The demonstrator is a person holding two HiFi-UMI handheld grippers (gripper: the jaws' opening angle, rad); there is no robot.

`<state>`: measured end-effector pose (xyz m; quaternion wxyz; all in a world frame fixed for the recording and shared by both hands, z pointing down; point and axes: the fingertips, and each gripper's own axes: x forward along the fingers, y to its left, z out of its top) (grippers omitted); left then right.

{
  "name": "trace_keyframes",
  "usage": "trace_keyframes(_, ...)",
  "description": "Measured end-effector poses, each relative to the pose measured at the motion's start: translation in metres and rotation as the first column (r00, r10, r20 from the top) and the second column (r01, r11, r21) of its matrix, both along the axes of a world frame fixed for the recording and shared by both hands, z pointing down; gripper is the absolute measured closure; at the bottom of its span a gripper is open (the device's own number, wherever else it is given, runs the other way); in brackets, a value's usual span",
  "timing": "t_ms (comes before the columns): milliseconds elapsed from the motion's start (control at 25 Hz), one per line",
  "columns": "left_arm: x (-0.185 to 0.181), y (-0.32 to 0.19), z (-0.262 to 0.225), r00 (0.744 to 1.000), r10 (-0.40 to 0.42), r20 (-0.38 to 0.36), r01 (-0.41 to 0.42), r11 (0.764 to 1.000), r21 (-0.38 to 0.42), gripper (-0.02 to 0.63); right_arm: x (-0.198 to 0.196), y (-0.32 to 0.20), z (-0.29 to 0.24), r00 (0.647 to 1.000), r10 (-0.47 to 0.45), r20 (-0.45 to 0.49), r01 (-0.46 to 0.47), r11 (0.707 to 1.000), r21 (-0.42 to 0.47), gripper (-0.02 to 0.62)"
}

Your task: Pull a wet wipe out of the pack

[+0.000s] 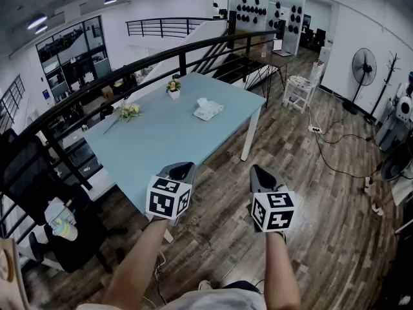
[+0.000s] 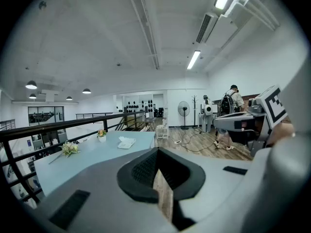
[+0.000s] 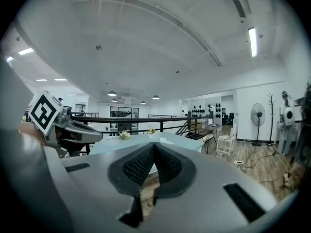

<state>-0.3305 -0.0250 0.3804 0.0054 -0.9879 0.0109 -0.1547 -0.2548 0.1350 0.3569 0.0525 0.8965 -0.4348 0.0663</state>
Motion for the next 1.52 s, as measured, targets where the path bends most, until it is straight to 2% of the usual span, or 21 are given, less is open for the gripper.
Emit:
trace_keyframes(600,0.040,0.013,0.008,0.999,0.046,-0.001,-0.046,0.999,0.007,0.612,0.028,0.004,0.007,1.000,0.028,-0.001,-0.028,1.000,0.004,0.589)
trace_keyframes(800,0.066,0.027,0.011,0.999,0.051,0.005,-0.051,0.999,0.008,0.612,0.048,0.017,0.012,0.999,0.031,0.014,-0.031,0.999,0.015,0.551)
trace_keyframes(1120,0.127,0.048,0.011,0.999,0.040,0.010,-0.041,0.999,0.027,0.612,0.109,0.032,0.018,0.999,0.000,0.042,-0.002,0.999,0.034,0.511)
trace_keyframes(1520,0.223,0.069,-0.001,0.999,-0.037,-0.004,0.037,0.999,0.032,0.614,0.212,0.053,0.011,0.996,-0.077,0.047,0.076,0.997,0.015,0.460)
